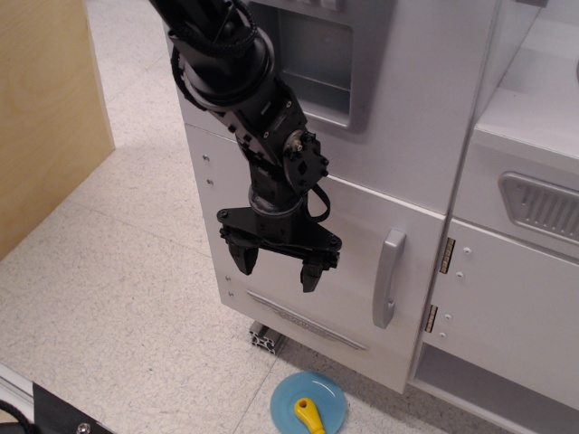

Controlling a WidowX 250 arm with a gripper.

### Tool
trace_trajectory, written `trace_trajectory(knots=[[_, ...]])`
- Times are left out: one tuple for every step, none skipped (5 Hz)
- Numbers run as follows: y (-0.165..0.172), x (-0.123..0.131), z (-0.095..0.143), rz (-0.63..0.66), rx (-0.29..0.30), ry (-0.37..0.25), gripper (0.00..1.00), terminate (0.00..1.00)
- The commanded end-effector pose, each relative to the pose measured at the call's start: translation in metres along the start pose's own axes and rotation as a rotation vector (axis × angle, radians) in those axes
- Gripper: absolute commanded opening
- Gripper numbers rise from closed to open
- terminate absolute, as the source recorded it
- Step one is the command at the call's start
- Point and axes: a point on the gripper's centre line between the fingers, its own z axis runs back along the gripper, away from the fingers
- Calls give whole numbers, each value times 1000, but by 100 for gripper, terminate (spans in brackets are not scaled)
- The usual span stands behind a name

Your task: Close low fridge

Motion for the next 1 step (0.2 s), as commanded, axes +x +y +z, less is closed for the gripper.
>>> trace_trajectory(knots=[[3,13,16,7,-7,-54,100,100]])
